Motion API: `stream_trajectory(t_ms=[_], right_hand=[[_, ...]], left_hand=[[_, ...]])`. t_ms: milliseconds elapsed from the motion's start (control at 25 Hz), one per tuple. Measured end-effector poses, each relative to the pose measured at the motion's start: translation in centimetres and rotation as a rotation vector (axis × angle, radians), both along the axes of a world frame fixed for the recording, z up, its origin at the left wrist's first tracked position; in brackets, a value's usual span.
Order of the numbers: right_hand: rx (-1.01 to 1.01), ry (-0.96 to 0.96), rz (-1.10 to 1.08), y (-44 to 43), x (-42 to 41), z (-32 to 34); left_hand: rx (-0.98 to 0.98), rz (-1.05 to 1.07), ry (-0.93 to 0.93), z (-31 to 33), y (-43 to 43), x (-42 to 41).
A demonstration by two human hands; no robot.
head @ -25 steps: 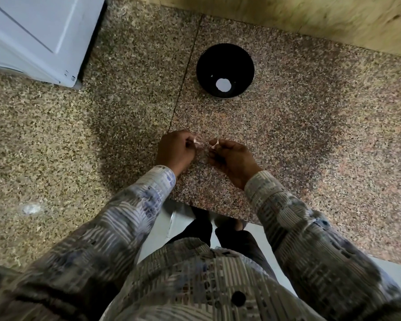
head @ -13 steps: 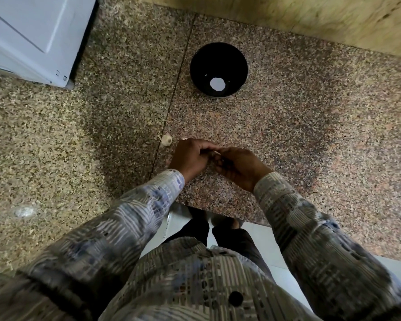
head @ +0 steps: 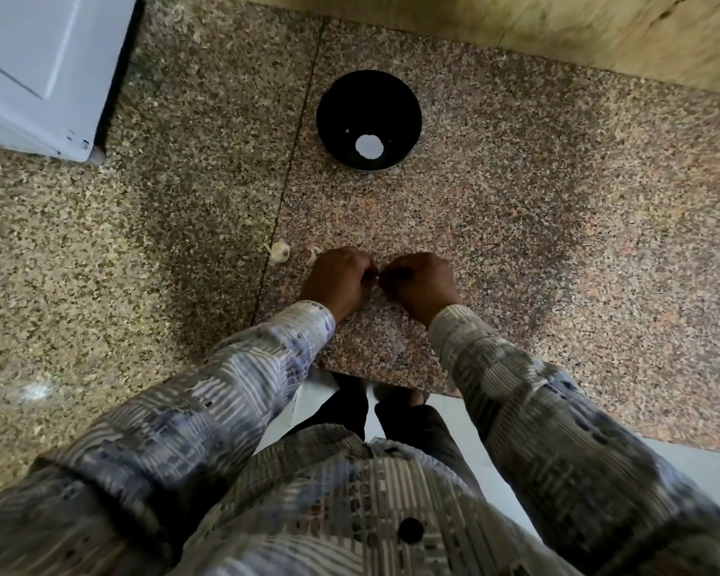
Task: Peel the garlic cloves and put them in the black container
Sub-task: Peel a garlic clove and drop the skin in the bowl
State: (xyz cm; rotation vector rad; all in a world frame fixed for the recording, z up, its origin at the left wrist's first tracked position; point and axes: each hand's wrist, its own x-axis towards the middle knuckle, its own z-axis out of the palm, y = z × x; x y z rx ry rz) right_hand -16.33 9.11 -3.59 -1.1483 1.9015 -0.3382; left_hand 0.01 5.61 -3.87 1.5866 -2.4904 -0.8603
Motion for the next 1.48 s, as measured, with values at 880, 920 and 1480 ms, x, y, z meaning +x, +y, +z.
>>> stream_trajectory(t_ms=[880, 920, 1480], right_hand=[[0.135, 0.047, 0.011, -1.5, 0.3, 0.8], [0.112, 0.056, -0.02, -1.5, 0.1, 0.8], [0.062, 0.059, -0.04, -1.3, 0.7, 1.4]], left_hand=[[0.079, -0.009, -0.081, 1.3, -0.6, -0.6], [0.067, -0.012, -0.075, 1.3, -0.6, -0.6], [0.034, -0.024, -0.087, 1.1, -0.6, -0.7]])
